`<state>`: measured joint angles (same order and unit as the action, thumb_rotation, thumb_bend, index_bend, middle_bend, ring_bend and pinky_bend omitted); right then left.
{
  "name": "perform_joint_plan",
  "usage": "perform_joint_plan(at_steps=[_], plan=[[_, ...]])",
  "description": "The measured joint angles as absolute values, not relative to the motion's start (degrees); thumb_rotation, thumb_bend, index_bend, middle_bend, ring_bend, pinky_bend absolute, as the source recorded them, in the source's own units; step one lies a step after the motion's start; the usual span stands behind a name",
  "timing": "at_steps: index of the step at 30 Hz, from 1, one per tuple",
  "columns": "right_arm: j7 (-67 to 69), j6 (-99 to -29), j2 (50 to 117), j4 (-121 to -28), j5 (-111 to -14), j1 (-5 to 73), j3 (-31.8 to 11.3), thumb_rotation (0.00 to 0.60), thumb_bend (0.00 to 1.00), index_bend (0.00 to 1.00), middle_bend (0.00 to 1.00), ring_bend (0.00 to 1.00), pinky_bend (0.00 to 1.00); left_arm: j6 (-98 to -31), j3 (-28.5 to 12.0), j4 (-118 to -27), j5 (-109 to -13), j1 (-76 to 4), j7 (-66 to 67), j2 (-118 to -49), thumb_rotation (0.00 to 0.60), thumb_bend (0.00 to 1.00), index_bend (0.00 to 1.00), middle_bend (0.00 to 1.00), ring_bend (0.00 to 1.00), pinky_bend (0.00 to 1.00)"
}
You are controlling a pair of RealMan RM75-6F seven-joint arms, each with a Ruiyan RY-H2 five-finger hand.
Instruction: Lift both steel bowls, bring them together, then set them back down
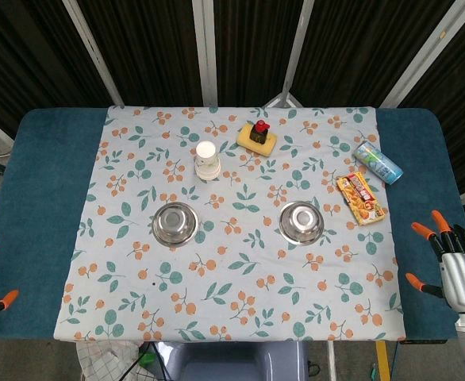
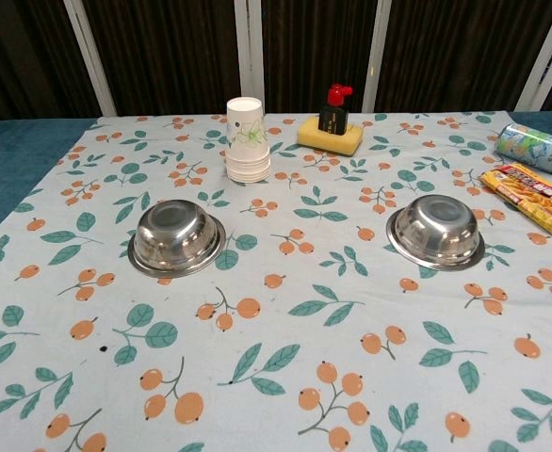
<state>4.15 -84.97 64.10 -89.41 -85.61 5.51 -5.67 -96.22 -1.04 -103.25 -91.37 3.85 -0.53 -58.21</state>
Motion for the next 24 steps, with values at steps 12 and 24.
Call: perform_joint_plan(at_steps=[12,24], plan=[[5.0,-84.5,65.8,-89.6,-85.0,5.8,-5.8,0.600,0.05,0.24,0.04,0.14,0.04,-96.9,-0.5,-103.3,-92.5,4.3,-1.2,-57.9,0.600,0.07,0.16,0.00,0.00,0.02],[5.6,-80.6,66.2,-91.2,-85.8,6.9,-3.9,0.600,0.03,0.13,0.03,0.12,0.04,-97.5,-0.4,-102.8,-93.6,4.4,-0.7,-58.5,0.600,0.06,0.14,0.00,0.00,0.02]])
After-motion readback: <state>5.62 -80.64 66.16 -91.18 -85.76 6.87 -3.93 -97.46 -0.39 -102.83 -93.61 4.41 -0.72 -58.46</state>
